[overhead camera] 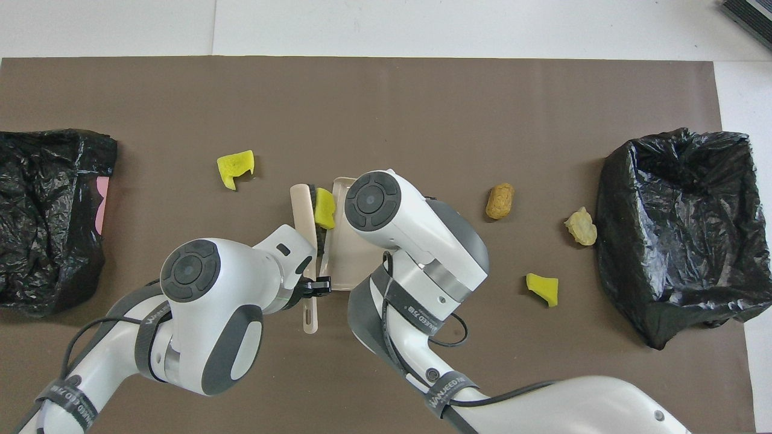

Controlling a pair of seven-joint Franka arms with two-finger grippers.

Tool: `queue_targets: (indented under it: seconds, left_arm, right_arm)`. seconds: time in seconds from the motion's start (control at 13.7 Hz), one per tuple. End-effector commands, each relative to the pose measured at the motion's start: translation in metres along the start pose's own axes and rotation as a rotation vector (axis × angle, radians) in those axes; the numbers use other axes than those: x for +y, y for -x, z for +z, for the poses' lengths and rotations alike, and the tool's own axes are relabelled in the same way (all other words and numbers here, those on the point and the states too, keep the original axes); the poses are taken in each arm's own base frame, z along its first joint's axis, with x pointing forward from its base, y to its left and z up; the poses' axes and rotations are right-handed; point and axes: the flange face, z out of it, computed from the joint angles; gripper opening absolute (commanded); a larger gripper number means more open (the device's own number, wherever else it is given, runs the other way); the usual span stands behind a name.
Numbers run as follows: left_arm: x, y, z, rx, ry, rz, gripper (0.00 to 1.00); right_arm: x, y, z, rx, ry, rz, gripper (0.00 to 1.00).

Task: Sweep and dump trash in bin
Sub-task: 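Sweep the sponge pieces toward the dustpan with the left gripper's brush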

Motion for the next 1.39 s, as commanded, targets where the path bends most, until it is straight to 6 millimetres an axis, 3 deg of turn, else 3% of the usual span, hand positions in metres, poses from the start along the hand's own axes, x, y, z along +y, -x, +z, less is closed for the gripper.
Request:
queue_targets:
  seconds: [0.0, 0.22, 0.44, 0.73, 0.88, 1.02, 1.31]
  left_arm:
    - [-0.006, -0.005, -0.009, -0.021, 0.014, 0.049, 0.00]
    - [-0.044, -0.026, -0.046, -0.048, 0.014, 0.045, 0.00]
    - [-0.083, -0.056, -0.093, -0.023, -0.146, 0.112, 0.00]
    - [-0.117, -0.098, -0.122, -0.020, -0.286, 0.242, 0.00]
    - [-0.130, -0.123, -0.129, -0.031, -0.318, 0.281, 0.00]
    - [-0.150, -0.145, -0.124, -0.038, -0.351, 0.293, 0.00]
    - [-0.183, -0.156, -0.111, -0.090, -0.399, 0.433, 0.00]
  right_arm:
    - [-0.001, 0.008, 0.001, -0.024, 0.010, -0.009, 0.00]
    - [0.001, 0.003, -0.001, 0.014, 0.027, -0.005, 0.00]
    - [0.004, 0.005, 0.002, 0.016, 0.025, -0.002, 0.00]
    - [0.006, 0.007, 0.003, 0.019, 0.022, 0.001, 0.00]
    - [0.005, 0.006, 0.003, 0.019, 0.020, -0.002, 0.00]
    - [0.003, 0.006, 0.005, 0.018, 0.018, -0.005, 0.00]
    - [-0.003, 0.005, 0.009, 0.011, 0.014, -0.015, 0.00]
